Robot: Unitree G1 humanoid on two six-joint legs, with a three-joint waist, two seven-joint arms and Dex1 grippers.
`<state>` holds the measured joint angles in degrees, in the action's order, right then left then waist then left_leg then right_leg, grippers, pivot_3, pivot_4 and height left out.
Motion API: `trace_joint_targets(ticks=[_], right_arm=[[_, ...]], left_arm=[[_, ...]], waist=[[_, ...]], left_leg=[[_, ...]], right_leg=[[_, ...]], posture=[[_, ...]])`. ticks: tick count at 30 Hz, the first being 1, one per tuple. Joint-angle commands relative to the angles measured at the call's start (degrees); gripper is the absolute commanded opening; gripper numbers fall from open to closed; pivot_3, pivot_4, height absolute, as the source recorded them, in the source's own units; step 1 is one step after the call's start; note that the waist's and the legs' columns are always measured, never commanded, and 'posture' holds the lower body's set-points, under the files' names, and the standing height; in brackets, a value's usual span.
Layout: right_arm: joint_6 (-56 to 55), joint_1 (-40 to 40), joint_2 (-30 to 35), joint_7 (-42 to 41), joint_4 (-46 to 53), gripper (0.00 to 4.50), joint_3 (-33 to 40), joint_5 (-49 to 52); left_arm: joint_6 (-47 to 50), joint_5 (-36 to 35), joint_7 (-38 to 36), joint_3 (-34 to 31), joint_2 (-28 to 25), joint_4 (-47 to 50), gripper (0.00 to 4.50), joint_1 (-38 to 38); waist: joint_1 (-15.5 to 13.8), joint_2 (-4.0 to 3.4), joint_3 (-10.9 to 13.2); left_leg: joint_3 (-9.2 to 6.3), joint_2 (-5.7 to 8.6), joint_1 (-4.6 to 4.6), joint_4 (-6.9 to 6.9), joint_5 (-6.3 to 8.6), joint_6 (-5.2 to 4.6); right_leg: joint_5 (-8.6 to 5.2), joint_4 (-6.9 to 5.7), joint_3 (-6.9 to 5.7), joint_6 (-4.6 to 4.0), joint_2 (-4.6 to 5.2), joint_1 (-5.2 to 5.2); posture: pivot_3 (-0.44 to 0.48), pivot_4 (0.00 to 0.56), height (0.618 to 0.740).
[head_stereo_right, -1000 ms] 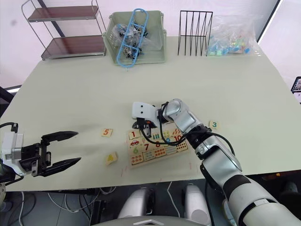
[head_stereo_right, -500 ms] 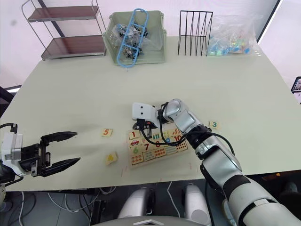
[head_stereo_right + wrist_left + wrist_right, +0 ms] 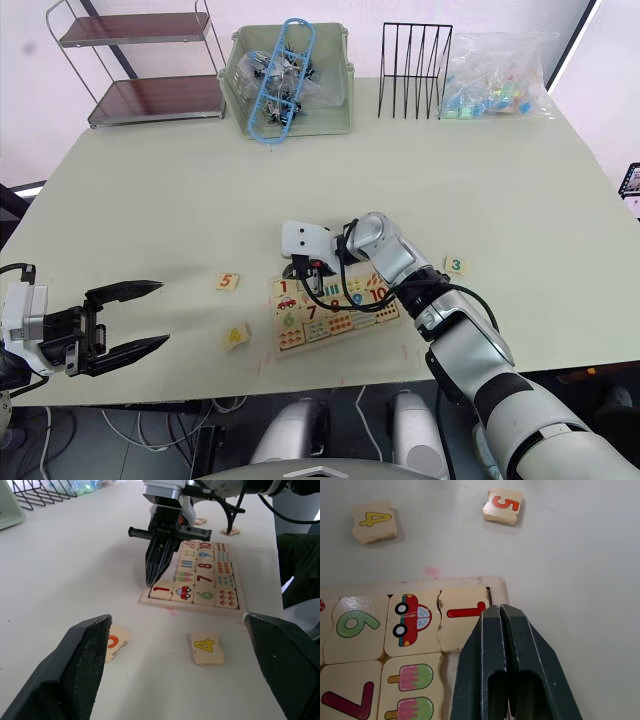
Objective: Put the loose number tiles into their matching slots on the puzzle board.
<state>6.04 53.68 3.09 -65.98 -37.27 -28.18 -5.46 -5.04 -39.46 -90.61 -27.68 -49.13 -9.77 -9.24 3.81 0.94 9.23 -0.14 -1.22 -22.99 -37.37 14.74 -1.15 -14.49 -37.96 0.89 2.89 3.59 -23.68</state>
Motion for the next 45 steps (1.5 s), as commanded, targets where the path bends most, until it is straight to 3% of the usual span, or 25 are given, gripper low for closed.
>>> trace_joint_targets(ticks=[1, 7, 16, 28, 36, 43, 45], right_arm=[[-0.2, -0.3, -0.2, -0.5, 1.4, 0.02, 0.4, 0.3], [-0.7, -0.6, -0.4, 0.0, 2.6, 0.02, 2.1, 2.0], [3.5, -4.5, 2.3, 0.2, 14.2, 0.02, 8.5, 9.1], [14.3, -17.0, 13.3, 9.1, 36.2, 0.02, 21.3, 17.6], [14.0, -30.6, 21.2, 13.1, 44.8, 0.02, 34.1, 23.2], [8.5, -48.7, 26.4, 14.8, 46.1, 0.02, 46.5, 26.7], [6.3, -53.4, 27.0, 14.2, 45.9, 0.58, 49.3, 27.9]], left_arm=[[-0.9, -0.4, -1.9, -1.4, -0.5, 0.0, 4.5, 0.0], [-0.9, -0.4, -1.9, -1.5, -0.5, 0.0, 4.5, 0.1], [-0.3, -0.2, 0.0, -1.8, 0.0, 2.0, 4.5, -0.9], [2.7, 2.6, 10.7, -1.4, 2.4, 5.0, 4.5, -3.1], [3.4, 4.7, 16.6, -1.6, 4.6, 6.4, 4.5, -4.8], [4.3, 6.0, 21.8, -2.7, 6.1, 5.3, 4.5, -5.9], [3.7, 6.3, 21.7, -2.8, 6.1, 4.0, 4.5, -5.8]], waist=[[0.0, 0.0, 0.0], [0.0, 0.0, 0.0], [-0.1, 0.01, 0.0], [-1.5, 0.03, 0.0], [-1.7, 0.05, 0.0], [-2.4, 0.06, 0.0], [-2.4, 0.07, 0.0]], left_leg=[[0.0, 0.0, 0.0, 0.0, 0.0, 0.0], [0.0, 0.0, 0.0, 0.0, 0.0, 0.0], [-0.01, -0.01, 0.0, 0.0, 0.0, 0.0], [0.0, 0.0, 0.0, -0.02, 0.0, 0.0], [0.02, 0.0, 0.02, -0.02, 0.0, -0.01], [0.05, 0.01, 0.09, -0.04, 0.0, -0.02], [0.11, 0.01, 0.17, -0.05, 0.0, -0.02]], right_leg=[[0.0, 0.0, 0.0, 0.0, 0.0, 0.0], [0.0, -0.01, 0.0, 0.0, 0.0, 0.0], [0.0, -0.01, -0.01, 0.0, 0.01, 0.01], [0.0, 0.01, 0.0, 0.01, 0.03, 0.03], [0.0, 0.03, 0.01, 0.01, 0.0, 0.09], [-0.01, 0.1, 0.03, 0.03, -0.01, 0.24], [-0.02, 0.09, 0.09, 0.04, -0.04, 0.27]], posture=[[0.0, 0.15, 0.74], [0.0, 0.15, 0.74], [0.0, 0.15, 0.74], [0.0, 0.15, 0.74], [0.0, 0.15, 0.74], [0.0, 0.15, 0.74], [0.0, 0.15, 0.74]])
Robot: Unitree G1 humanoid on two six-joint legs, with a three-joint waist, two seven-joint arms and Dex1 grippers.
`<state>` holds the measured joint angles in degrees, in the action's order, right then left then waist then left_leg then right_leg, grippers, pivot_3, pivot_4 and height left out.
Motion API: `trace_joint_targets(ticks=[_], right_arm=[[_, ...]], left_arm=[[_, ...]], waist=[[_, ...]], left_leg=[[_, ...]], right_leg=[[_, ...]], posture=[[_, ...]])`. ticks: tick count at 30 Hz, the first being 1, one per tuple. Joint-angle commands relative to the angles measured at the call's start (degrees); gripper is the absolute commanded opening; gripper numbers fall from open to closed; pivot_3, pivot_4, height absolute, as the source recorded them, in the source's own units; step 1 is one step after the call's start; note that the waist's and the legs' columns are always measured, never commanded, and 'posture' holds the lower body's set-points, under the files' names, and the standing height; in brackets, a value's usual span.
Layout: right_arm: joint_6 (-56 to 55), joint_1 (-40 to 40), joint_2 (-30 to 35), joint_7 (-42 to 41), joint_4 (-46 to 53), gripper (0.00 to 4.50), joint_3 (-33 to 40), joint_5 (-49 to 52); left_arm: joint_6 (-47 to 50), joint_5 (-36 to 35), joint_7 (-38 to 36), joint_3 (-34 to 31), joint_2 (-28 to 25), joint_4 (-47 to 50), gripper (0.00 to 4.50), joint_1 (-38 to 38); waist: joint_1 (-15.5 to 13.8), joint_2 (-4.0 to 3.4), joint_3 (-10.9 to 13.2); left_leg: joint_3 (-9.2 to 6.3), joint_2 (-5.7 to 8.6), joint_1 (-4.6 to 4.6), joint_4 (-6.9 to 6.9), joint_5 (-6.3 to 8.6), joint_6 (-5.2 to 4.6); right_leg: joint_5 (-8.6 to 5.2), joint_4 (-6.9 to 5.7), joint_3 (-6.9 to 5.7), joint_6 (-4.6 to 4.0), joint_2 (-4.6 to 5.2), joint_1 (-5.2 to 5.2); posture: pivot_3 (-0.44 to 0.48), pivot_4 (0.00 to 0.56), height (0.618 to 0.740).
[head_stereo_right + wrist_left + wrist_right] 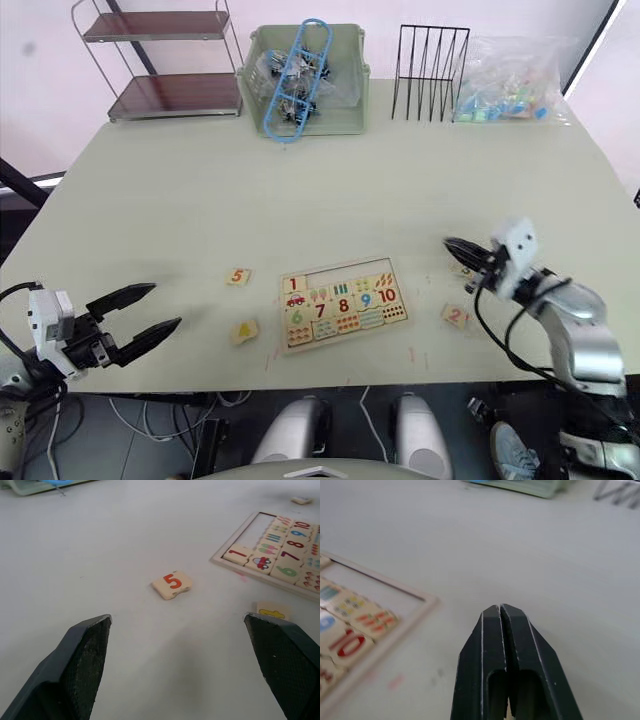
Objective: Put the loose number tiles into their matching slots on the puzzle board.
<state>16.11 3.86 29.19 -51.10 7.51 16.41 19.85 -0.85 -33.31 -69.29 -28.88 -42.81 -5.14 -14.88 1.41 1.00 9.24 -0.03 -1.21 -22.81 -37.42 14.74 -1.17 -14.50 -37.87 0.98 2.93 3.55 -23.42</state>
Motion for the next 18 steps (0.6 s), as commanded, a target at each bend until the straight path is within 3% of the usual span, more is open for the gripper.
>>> trace_joint_targets(ticks=[1, 4, 8, 13, 18], right_arm=[[-4.9, -6.3, 1.1, -1.2, 1.5, 0.82, 6.1, 3.3], [-7.0, -13.1, 0.1, -1.1, 4.4, 2.53, 8.6, 5.3], [-11.0, -22.2, -0.8, -2.7, 5.5, 4.49, 10.8, 6.5], [-16.1, -28.0, -2.4, -3.0, 5.9, 4.49, 10.2, 6.5], [-21.3, -29.0, -4.3, -0.7, 5.8, 4.49, 9.4, 5.2]], left_arm=[[-0.7, 0.2, 0.4, -1.8, -0.3, -1.2, 4.5, 0.0], [-1.4, 0.5, -0.5, -2.5, -0.9, -4.0, 4.5, 0.5], [-2.2, 1.5, 0.4, -2.8, -0.9, -6.2, 4.5, 0.7], [-1.9, 1.6, 1.5, -3.3, -1.1, -7.3, 4.5, 1.4], [-2.0, 1.5, 1.1, -4.2, -1.7, -7.9, 4.5, 1.6]], waist=[[0.0, 0.01, 0.0], [-0.2, 0.01, 0.0], [-0.4, 0.02, 0.0], [-0.6, 0.07, 0.0], [-0.6, 0.12, -0.1]], left_leg=[[0.0, -0.01, 0.03, -0.01, 0.0, 0.0], [0.03, -0.05, 0.07, -0.04, 0.0, 0.0], [0.08, -0.17, 0.15, -0.04, 0.0, 0.0], [0.12, -0.3, 0.16, -0.07, -0.01, 0.0], [0.33, -0.4, 0.27, -0.08, -0.01, 0.01]], right_leg=[[-0.01, 0.0, 0.01, -0.01, -0.06, 0.02], [-0.01, 0.01, 0.14, -0.03, -0.29, 0.03], [0.0, -0.01, 0.27, -0.07, -0.54, 0.02], [-0.02, 0.0, 0.3, -0.09, -0.52, 0.03], [-0.11, -0.01, 0.45, -0.26, -0.51, 0.03]], posture=[[0.0, 0.15, 0.74], [0.0, 0.15, 0.74], [0.0, 0.15, 0.74], [0.0, 0.15, 0.74], [0.0, 0.15, 0.74]])
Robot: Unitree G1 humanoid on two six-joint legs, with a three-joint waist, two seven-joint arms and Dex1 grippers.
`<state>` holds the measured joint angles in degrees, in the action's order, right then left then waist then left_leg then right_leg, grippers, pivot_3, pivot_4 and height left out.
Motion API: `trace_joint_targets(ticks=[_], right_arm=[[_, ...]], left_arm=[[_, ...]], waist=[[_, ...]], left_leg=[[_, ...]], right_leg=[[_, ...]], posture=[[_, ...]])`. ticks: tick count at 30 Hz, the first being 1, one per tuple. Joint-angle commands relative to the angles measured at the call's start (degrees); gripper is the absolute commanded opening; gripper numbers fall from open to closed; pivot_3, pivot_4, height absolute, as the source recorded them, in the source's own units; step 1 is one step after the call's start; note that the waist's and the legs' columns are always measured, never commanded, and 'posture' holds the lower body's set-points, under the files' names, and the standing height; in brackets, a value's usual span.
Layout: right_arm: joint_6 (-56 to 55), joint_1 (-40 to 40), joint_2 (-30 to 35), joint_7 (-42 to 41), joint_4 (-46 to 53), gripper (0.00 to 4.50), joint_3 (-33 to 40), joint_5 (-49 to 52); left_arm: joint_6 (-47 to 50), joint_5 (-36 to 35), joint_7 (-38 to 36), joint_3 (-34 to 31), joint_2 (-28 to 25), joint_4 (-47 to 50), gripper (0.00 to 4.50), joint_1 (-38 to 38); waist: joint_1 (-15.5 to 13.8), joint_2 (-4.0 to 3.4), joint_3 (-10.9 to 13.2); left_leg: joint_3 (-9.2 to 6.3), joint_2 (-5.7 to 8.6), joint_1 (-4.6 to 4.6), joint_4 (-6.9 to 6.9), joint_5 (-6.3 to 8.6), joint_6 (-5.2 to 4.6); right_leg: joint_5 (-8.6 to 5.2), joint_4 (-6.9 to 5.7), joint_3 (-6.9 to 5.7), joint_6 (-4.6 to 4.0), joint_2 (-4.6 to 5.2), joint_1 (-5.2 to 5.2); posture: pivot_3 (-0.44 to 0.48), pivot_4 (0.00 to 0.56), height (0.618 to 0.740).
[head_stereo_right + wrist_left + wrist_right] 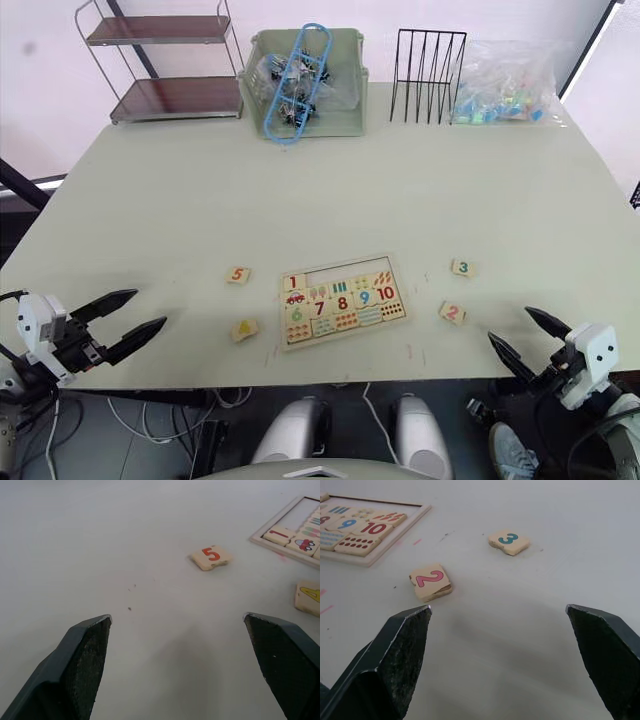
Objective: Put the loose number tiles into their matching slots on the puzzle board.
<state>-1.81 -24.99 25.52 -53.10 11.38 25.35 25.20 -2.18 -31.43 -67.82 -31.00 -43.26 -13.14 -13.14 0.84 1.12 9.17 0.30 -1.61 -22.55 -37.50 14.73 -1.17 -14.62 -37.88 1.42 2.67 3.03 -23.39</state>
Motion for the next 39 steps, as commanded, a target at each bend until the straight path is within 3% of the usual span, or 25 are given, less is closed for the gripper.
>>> trace_joint_targets(ticks=[1, 9, 28, 39], right_arm=[[-4.5, -0.1, -1.2, 2.0, 2.0, 4.49, 0.3, -0.4], [-5.7, -2.0, -2.7, 4.3, 4.8, 4.49, -2.6, -0.3], [-5.5, -2.7, 2.3, -0.2, -1.1, 4.49, 1.2, 5.8], [-6.4, -2.1, 3.1, -2.5, -4.2, 4.49, 2.0, 6.5]], left_arm=[[-0.6, -0.4, -0.5, -2.3, -1.5, -0.1, 4.5, -0.2], [-2.0, 0.1, -3.2, -2.3, -3.8, -3.9, 4.5, 1.8], [-5.0, -1.8, -3.1, -4.3, 2.1, 2.5, 4.5, -6.4], [-5.6, -1.4, -3.1, -3.7, 2.7, 2.0, 4.5, -5.5]], waist=[[0.0, 0.0, 0.0], [-0.1, 0.03, 0.0], [-0.1, 0.29, -0.2], [-0.2, 0.35, -0.2]], left_leg=[[0.02, -0.01, 0.01, 0.0, 0.0, 0.0], [0.05, -0.03, -0.02, 0.0, 0.0, 0.0], [0.22, -0.07, 0.06, 0.0, 0.0, 0.0], [0.53, -0.08, 0.09, 0.0, 0.0, 0.0]], right_leg=[[0.0, 0.0, 0.01, -0.01, 0.0, 0.0], [0.01, 0.0, 0.02, -0.03, 0.0, -0.01], [0.02, 0.0, 0.14, -0.04, 0.05, -0.01], [0.03, 0.01, 0.15, -0.06, 0.02, 0.0]], posture=[[0.0, 0.15, 0.74], [0.0, 0.15, 0.74], [0.0, 0.15, 0.74], [0.0, 0.15, 0.74]])
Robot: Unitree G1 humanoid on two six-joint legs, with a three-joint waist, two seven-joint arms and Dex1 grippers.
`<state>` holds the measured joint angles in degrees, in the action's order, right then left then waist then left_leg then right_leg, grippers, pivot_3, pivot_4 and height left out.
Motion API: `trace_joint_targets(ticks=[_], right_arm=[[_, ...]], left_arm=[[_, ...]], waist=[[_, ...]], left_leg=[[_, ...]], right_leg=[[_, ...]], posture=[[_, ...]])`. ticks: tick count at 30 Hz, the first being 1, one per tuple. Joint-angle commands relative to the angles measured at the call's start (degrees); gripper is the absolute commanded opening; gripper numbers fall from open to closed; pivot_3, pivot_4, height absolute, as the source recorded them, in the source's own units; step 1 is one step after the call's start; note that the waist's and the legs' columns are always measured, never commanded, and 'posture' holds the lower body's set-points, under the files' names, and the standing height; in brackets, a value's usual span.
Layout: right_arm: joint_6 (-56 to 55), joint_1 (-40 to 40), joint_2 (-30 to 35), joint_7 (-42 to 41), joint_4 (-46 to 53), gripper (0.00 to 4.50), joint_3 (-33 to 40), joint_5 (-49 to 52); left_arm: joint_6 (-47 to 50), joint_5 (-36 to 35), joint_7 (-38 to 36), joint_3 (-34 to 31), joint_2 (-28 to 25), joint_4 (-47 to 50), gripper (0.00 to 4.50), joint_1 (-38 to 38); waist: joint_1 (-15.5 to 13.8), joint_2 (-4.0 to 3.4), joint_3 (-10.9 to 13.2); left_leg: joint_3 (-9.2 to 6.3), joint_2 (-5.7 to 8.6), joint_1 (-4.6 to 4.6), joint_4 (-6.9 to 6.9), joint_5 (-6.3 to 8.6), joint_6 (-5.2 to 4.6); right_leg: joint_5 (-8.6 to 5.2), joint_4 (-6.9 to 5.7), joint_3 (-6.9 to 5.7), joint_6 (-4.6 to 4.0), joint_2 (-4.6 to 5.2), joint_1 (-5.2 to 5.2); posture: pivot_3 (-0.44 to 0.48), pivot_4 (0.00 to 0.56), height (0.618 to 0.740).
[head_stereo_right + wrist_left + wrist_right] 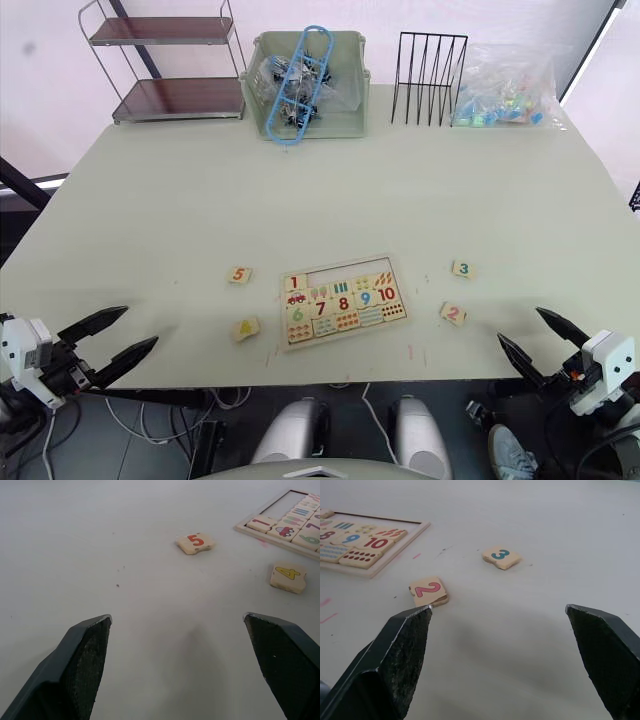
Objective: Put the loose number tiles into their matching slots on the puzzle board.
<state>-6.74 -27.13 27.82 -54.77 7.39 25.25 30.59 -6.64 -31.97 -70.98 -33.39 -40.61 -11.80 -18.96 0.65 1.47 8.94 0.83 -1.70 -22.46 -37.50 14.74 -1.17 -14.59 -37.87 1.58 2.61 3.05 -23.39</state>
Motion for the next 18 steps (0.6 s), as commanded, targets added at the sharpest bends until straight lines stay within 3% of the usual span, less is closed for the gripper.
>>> trace_joint_targets(ticks=[1, 18], right_arm=[[-1.6, 0.2, 0.8, -1.1, -0.5, 4.49, 2.2, 1.2], [-1.6, 1.0, 2.2, -2.7, -1.7, 4.49, 2.4, 1.4]], left_arm=[[-1.3, -0.9, -0.2, -1.2, 0.1, 0.4, 4.5, 0.5], [-2.3, -1.4, -2.9, -1.2, -0.2, -1.3, 4.5, 1.9]], waist=[[0.0, 0.0, 0.0], [0.0, 0.02, 0.0]], left_leg=[[0.03, 0.0, 0.0, 0.0, 0.0, 0.0], [0.11, -0.03, 0.03, 0.0, 0.0, 0.0]], right_leg=[[0.0, 0.0, 0.01, 0.0, 0.0, 0.0], [0.01, -0.02, 0.04, 0.0, -0.03, 0.0]], posture=[[0.0, 0.15, 0.74], [0.0, 0.15, 0.74]])
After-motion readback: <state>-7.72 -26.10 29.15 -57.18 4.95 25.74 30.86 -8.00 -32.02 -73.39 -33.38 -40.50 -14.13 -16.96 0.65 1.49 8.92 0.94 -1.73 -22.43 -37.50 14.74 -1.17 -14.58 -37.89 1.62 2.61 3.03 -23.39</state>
